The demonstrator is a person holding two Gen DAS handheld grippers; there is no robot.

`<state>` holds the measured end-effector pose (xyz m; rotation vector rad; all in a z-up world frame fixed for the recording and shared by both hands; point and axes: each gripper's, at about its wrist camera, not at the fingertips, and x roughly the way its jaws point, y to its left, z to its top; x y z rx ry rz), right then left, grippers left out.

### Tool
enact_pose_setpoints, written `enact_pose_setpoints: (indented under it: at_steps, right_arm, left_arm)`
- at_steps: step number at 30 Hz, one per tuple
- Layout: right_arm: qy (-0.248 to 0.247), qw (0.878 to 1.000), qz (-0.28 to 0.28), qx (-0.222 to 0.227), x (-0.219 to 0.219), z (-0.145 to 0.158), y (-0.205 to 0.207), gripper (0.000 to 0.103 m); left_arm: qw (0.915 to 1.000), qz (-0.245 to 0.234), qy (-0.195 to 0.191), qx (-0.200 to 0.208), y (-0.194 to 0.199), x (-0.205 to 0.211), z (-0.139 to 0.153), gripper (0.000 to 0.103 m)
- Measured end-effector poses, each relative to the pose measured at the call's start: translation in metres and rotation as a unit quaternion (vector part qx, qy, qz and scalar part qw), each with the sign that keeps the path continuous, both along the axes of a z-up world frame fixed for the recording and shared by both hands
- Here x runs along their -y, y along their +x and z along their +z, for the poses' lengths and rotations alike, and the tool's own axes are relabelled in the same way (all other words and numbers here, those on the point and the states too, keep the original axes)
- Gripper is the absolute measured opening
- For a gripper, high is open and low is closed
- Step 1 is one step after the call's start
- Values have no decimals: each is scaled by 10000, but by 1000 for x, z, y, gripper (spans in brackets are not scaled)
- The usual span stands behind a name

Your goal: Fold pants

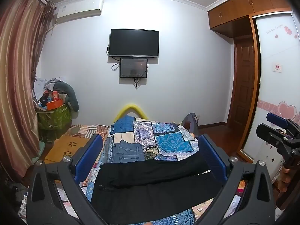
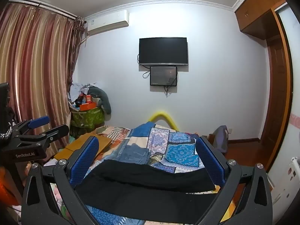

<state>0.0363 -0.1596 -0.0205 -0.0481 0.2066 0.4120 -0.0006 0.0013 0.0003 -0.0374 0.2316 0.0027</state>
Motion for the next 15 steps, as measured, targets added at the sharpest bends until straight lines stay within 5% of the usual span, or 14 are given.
enact_pose_setpoints:
  at_steps: [15]
  right_arm:
    - [96, 9999, -29, 6, 4, -4, -2, 103]
  left_arm:
    - [9999, -66, 6, -100, 8, -1, -6, 103]
